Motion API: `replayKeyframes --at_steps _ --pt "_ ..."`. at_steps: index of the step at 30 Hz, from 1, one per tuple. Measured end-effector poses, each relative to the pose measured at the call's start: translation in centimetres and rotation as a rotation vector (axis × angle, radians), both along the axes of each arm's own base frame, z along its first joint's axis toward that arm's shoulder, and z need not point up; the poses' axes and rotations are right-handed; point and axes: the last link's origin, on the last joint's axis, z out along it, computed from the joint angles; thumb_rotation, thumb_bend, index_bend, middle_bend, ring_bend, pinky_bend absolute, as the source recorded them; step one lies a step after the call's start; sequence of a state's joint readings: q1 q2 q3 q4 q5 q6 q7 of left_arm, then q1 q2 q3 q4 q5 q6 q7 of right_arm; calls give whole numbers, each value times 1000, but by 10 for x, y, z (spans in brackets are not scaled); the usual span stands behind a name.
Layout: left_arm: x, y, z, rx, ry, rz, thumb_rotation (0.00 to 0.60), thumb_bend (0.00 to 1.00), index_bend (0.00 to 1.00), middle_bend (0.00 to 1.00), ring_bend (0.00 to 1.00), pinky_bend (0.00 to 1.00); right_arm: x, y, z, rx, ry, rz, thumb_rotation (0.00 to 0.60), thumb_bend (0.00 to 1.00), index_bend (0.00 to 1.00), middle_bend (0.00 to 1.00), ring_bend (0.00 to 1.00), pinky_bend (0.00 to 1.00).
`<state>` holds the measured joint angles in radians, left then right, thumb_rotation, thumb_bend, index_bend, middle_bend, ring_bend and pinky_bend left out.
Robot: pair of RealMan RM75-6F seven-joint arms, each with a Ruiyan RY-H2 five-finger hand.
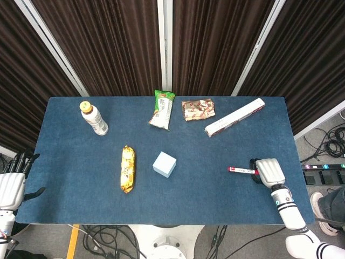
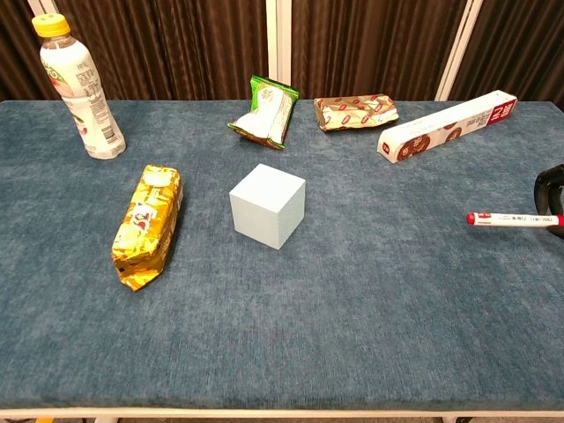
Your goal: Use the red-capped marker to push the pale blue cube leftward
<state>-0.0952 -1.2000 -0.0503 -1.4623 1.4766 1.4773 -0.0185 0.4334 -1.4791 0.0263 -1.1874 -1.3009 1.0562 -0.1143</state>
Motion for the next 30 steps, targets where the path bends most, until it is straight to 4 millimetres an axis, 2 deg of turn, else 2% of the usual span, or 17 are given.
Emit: replayKeyframes --at_steps 3,5,10,14,18,20,21,22,24,26,27,28,30 --pt "0 0 0 0 0 0 600 94 182 99 14 174 -1 -2 -3 8 -7 -10 600 72 595 561 922 984" --pt "0 0 0 0 0 0 600 94 182 99 14 174 -2 -2 -4 14 -18 -15 600 1 494 483 904 984" --pt "0 0 0 0 0 0 600 94 181 99 14 174 0 -4 -3 32 -61 -11 599 0 368 380 883 984" --pt "0 0 0 0 0 0 600 94 182 99 14 174 3 -6 2 35 -64 10 524 0 348 361 877 983" --pt "0 0 0 0 0 0 600 93 182 99 14 174 5 -6 9 28 -76 16 475 0 337 356 853 982" --pt "0 0 0 0 0 0 600 94 182 99 14 174 7 -5 15 11 -90 22 425 0 324 355 789 950" --pt "0 0 0 0 0 0 600 94 182 100 14 174 9 -5 20 -8 -102 28 409 0 320 355 739 906" --pt "0 0 0 0 0 0 600 94 182 99 14 174 10 -4 25 -27 -112 33 379 0 313 352 637 800" --pt "0 0 0 0 0 0 600 93 182 99 14 174 11 -3 39 -81 -131 51 342 0 284 312 358 473" --pt "0 0 0 0 0 0 600 94 182 99 14 174 9 0 51 -138 -135 68 323 0 213 191 85 129" --pt "0 0 0 0 0 0 600 93 182 99 14 174 7 3 59 -180 -128 80 322 0 172 135 30 51" --pt "0 0 0 0 0 0 600 93 182 99 14 174 4 7 65 -212 -117 85 332 0 127 87 7 14" --pt "0 0 0 0 0 0 600 93 182 99 14 174 -6 18 77 -275 -68 82 367 0 40 15 0 0"
